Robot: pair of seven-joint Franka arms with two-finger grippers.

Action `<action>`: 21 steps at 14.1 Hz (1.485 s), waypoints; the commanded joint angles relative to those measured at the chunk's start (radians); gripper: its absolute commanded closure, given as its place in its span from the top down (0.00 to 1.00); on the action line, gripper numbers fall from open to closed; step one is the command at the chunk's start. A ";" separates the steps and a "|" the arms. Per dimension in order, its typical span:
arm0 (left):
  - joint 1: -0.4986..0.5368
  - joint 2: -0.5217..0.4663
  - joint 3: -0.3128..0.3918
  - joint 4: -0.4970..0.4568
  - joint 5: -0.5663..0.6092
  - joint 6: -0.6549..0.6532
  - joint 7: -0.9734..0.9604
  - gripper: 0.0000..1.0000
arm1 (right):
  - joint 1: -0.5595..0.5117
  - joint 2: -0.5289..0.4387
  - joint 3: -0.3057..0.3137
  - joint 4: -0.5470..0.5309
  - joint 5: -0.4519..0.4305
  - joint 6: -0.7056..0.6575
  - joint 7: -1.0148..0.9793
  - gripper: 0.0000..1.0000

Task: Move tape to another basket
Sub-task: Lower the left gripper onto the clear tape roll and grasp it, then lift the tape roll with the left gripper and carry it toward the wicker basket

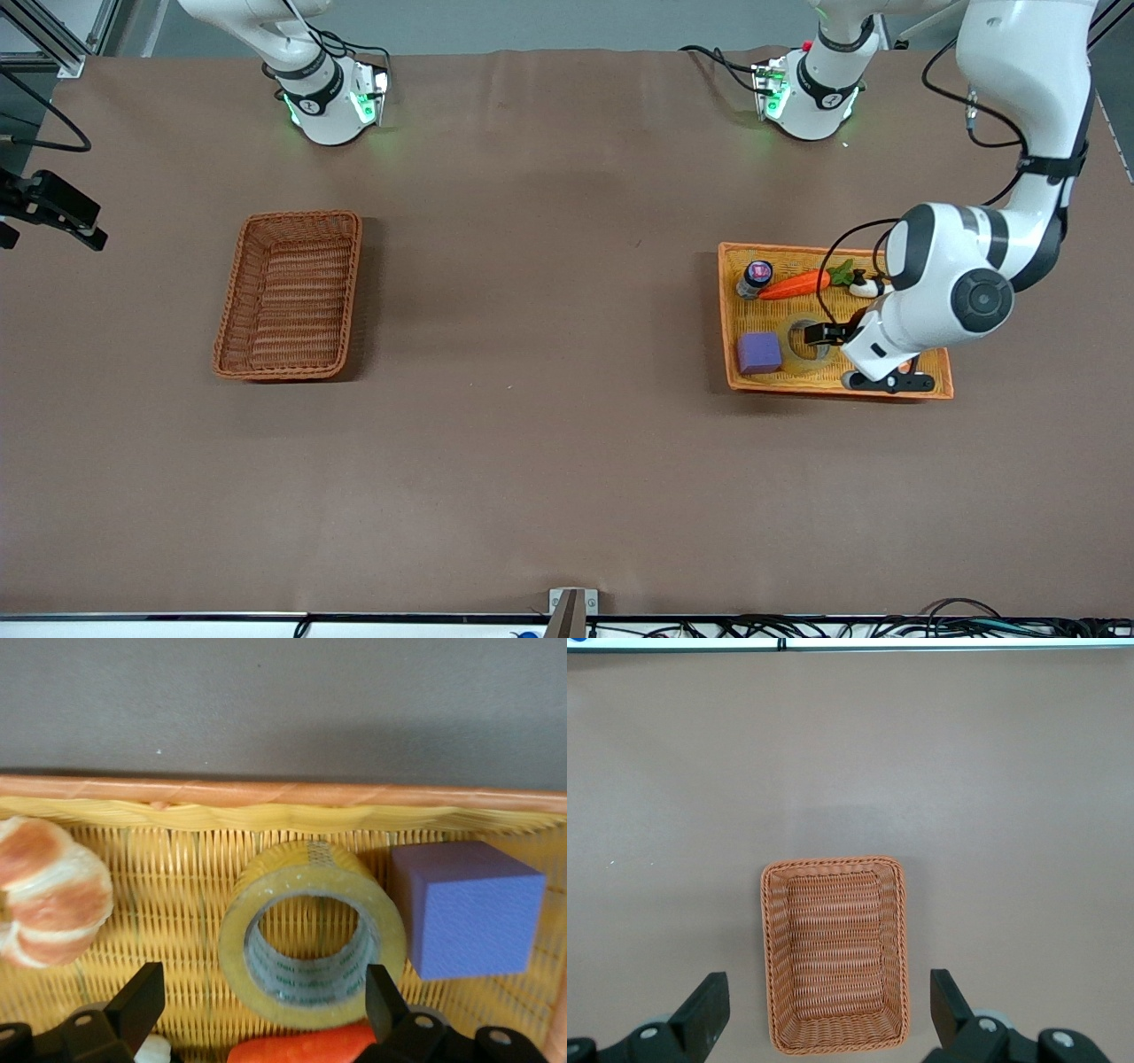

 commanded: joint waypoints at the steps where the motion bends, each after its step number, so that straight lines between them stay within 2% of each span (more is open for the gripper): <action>1: 0.007 0.037 -0.005 -0.002 0.042 0.031 0.014 1.00 | -0.013 0.009 0.008 0.018 0.001 -0.006 -0.012 1.00; 8: 0.015 0.106 -0.004 -0.030 0.050 0.095 0.014 0.99 | -0.015 0.009 0.008 0.018 0.000 -0.009 -0.013 1.00; 9: 0.024 0.111 -0.005 -0.031 0.050 0.098 0.014 0.94 | -0.015 0.009 0.007 0.018 0.000 -0.011 -0.013 1.00; 10: 0.026 0.109 -0.005 -0.033 0.050 0.098 0.015 0.81 | -0.015 0.009 0.007 0.018 0.000 -0.011 -0.013 1.00; 11: 0.026 0.109 -0.005 -0.033 0.050 0.097 0.015 0.60 | -0.015 0.009 0.007 0.018 0.000 -0.014 -0.013 1.00; 13: 0.038 0.106 -0.005 -0.024 0.050 0.098 0.023 0.11 | -0.015 0.009 0.007 0.018 0.000 -0.014 -0.013 1.00; 14: 0.049 0.102 -0.007 -0.024 0.050 0.098 0.038 0.00 | -0.015 0.009 0.007 0.018 0.000 -0.014 -0.013 1.00; 17: 0.040 0.067 -0.007 -0.031 0.050 0.079 0.024 0.00 | -0.015 0.009 0.007 0.018 0.000 -0.014 -0.013 1.00; 21: 0.038 -0.050 -0.008 -0.018 0.050 -0.110 0.024 0.00 | -0.015 0.009 0.007 0.018 0.000 -0.014 -0.013 1.00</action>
